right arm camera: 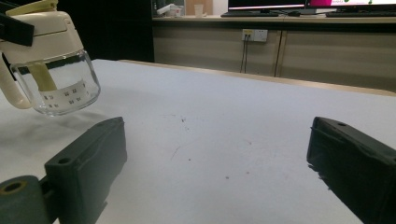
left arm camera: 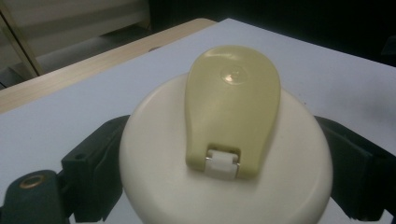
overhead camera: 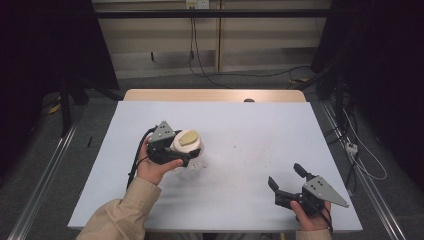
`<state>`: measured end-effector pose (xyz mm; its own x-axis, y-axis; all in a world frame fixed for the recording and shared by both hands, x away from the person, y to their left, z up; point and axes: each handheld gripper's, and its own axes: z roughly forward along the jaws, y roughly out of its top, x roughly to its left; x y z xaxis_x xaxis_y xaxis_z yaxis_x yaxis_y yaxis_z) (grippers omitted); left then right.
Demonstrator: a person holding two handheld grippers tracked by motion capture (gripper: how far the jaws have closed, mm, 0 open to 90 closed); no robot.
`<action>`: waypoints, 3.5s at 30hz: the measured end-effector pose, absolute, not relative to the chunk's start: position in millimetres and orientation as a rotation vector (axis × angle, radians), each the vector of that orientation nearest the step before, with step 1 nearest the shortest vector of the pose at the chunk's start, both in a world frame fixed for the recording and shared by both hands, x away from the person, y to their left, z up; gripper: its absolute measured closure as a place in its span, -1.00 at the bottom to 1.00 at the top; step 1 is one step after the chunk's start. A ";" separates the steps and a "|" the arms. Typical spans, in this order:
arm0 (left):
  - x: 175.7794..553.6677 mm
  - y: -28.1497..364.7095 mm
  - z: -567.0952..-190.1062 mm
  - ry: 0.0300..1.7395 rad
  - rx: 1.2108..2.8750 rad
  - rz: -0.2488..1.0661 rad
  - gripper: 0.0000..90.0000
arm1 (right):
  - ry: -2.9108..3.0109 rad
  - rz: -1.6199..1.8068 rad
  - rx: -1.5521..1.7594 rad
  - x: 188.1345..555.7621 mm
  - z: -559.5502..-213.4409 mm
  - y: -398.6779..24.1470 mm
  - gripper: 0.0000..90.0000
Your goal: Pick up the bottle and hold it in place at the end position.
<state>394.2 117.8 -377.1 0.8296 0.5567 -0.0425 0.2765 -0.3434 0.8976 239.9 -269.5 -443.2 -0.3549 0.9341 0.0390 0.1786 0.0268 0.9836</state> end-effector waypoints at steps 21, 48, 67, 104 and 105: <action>418.4 97.7 -377.6 0.624 1.963 0.335 -0.75 | 1.626 1.393 1.157 240.1 -443.2 -269.4 -0.90; 442.8 71.5 -387.4 0.616 2.002 0.333 -0.75 | 1.634 1.397 1.150 241.5 -442.7 -269.8 -0.88; 451.6 47.4 -388.2 0.598 2.037 0.335 -0.74 | 1.636 1.404 1.141 241.2 -441.8 -269.9 -0.88; 466.3 39.1 -397.7 0.607 2.029 0.354 -0.74 | 1.654 1.406 1.137 241.5 -442.7 -267.9 -0.88; 466.3 39.1 -397.6 0.607 2.029 0.354 -0.74 | 1.653 1.407 1.138 241.7 -442.8 -267.7 -0.88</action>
<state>466.3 39.1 -397.6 0.8344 0.5511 0.0040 0.2746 -0.4220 0.8640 241.7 -267.7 -442.8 -0.3888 0.9204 0.0417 0.1883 0.0350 0.9815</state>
